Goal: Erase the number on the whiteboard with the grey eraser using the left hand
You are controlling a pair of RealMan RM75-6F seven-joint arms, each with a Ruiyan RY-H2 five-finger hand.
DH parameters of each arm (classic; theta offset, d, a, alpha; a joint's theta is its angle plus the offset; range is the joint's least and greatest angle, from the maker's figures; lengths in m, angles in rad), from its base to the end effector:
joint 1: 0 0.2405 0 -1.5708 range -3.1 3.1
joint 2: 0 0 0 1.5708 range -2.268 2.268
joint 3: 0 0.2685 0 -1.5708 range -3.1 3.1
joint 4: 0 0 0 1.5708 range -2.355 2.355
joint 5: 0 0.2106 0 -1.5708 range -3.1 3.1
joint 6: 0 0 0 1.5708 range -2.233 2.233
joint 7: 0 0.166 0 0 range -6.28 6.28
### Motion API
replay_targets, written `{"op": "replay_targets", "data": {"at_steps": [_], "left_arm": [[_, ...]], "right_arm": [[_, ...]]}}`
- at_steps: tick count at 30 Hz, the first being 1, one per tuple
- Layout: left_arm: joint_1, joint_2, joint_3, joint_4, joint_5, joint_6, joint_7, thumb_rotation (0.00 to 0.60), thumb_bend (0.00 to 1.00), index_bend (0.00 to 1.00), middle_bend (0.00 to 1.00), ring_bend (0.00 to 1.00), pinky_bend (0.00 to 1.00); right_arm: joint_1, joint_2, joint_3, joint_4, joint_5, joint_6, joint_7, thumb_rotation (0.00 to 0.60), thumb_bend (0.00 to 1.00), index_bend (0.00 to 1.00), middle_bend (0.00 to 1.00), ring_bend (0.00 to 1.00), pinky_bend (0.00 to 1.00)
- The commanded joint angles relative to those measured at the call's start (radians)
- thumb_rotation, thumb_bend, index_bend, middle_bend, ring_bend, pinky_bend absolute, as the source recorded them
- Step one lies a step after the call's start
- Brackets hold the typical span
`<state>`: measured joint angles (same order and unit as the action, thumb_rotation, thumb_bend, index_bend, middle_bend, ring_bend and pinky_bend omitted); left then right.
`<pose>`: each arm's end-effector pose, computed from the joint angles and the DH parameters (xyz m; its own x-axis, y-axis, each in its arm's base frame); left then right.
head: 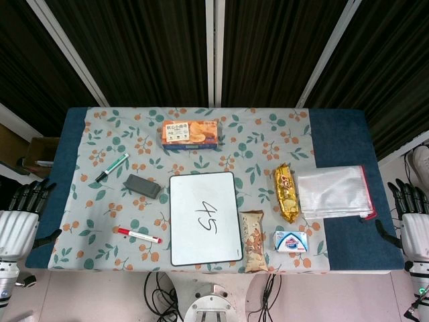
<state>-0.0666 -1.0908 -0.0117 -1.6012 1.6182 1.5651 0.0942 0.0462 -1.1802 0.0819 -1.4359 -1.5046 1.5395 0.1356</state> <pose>-0.3102 0.1893 0.1723 0.5157 -0.0449 0.8556 0.8494 -0.1037 -0.5174 -0.3518 -0.1988 0.1747 0.3746 0.0773 0.9240 -0.9272 0.0267 0.3736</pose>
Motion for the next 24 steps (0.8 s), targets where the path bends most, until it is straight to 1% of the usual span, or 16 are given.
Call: {"op": "replay_targets", "data": {"at_steps": [1,16,21,24], "left_arm": [[-0.002,-0.001,0.0,0.001,0.002,-0.001,-0.001,0.596,0.04,0.07,0.05,0.02,0.1],[-0.026,-0.004,0.002,-0.001,0.025,-0.025,0.013,0.598,0.04,0.07,0.05,0.02,0.11],[-0.069,-0.012,-0.003,-0.005,0.044,-0.075,0.028,0.6,0.04,0.07,0.05,0.02,0.12],[-0.116,-0.002,-0.008,-0.029,0.07,-0.124,0.017,0.6,0.04,0.07,0.05,0.02,0.12]], "right_arm": [[-0.002,-0.001,-0.001,0.004,0.003,0.0,0.003,0.6,0.23,0.0,0.0,0.0,0.0],[-0.004,-0.008,0.002,0.018,0.012,-0.006,0.015,0.6,0.23,0.0,0.0,0.0,0.0],[0.001,-0.006,0.005,0.02,0.017,-0.017,0.008,0.6,0.23,0.0,0.0,0.0,0.0],[0.005,-0.008,0.007,0.021,0.02,-0.024,0.008,0.6,0.23,0.0,0.0,0.0,0.0]]}}
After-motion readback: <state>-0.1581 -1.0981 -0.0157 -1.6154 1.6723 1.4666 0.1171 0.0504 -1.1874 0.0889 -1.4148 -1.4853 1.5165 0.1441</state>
